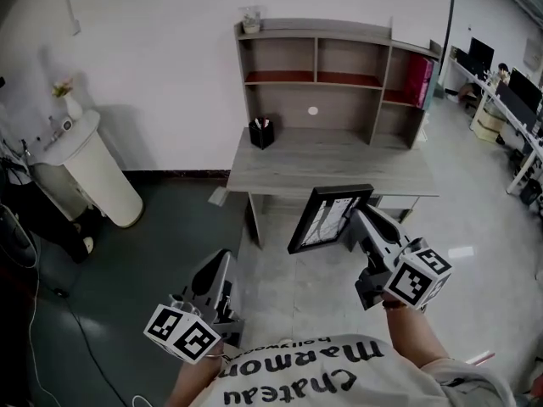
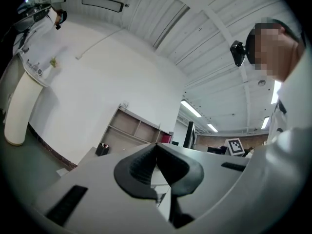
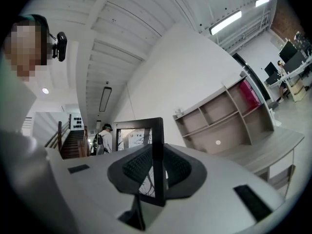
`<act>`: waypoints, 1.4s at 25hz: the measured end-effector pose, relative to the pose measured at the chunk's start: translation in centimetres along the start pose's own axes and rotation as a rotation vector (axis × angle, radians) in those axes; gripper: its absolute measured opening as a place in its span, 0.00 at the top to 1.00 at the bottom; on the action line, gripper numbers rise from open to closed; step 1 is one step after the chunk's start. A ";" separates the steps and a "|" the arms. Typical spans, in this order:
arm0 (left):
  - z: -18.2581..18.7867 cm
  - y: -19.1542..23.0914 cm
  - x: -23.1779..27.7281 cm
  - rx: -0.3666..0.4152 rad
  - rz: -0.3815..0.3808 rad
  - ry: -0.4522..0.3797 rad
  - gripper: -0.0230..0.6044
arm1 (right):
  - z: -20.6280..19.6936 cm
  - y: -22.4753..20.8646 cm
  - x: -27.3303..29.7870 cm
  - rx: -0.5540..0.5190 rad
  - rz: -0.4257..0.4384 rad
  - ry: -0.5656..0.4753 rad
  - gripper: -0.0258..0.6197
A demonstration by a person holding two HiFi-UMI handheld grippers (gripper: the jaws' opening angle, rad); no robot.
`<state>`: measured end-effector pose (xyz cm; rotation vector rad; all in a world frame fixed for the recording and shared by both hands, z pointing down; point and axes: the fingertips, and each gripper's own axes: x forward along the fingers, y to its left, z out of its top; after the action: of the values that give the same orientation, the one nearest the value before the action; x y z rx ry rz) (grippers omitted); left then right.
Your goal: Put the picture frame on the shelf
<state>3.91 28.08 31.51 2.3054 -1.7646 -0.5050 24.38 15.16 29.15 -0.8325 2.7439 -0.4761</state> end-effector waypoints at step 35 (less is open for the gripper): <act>2.0 16.7 9.8 -0.051 0.021 0.006 0.94 | -4.2 -5.9 20.2 -0.034 -0.024 0.144 0.85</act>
<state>-9.55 14.24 34.15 2.2497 -1.7503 -0.5334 9.56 -0.01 32.64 -0.8718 2.8838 -0.5148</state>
